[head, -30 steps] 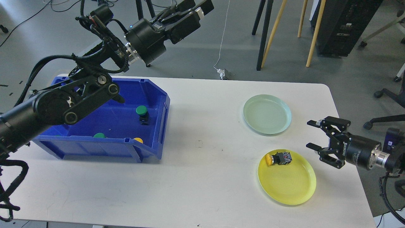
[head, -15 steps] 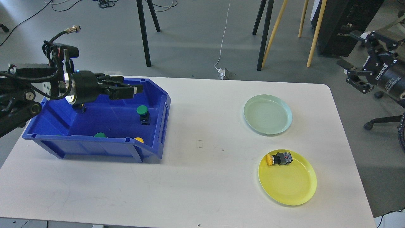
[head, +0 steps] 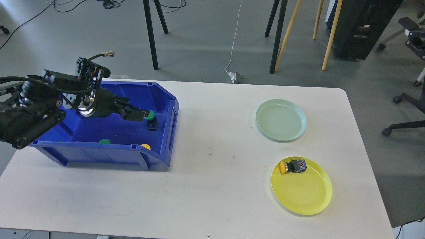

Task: Pass button and place on color plate
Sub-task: 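Reach the left gripper into the bin and grasp a green button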

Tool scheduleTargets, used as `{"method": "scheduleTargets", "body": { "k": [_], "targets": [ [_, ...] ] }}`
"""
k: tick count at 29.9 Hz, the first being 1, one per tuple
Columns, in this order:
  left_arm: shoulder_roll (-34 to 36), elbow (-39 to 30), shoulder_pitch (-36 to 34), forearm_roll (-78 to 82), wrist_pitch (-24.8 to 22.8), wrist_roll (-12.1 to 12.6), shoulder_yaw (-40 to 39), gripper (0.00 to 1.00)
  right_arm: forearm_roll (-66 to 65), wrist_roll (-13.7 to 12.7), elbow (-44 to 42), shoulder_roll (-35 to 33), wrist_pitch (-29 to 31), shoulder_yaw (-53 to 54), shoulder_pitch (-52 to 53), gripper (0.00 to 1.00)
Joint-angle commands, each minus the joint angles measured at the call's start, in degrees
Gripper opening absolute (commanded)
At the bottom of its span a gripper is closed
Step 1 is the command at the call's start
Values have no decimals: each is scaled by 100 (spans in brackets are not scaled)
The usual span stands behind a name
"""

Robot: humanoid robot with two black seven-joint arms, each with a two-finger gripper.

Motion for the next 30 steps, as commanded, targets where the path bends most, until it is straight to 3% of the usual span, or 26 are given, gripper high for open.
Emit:
{"method": "scheduleTargets", "body": {
  "k": [1,12,18,25,30],
  "targets": [
    [-265,251,6,11,241,10,101,97,55,2,-178,117,-34,-856,-89,85],
    [-862,1314,6,-7,883,-104,628,97,20,38,-179,214,-52,-1271,-836,85],
    [-1512,2386,-3,-95,1112,-438,945,97,-33,38,-152,293,-60,-1280,-863,85],
    [-2023,3239,6,-104,1191,-452,945,97,-33,46,-152,311,-60,-1280,-924,85],
    [-2138,3469,15,-104,1252,-452,945,92,-42,46,-143,319,-60,-1280,-933,85]
  ]
}}
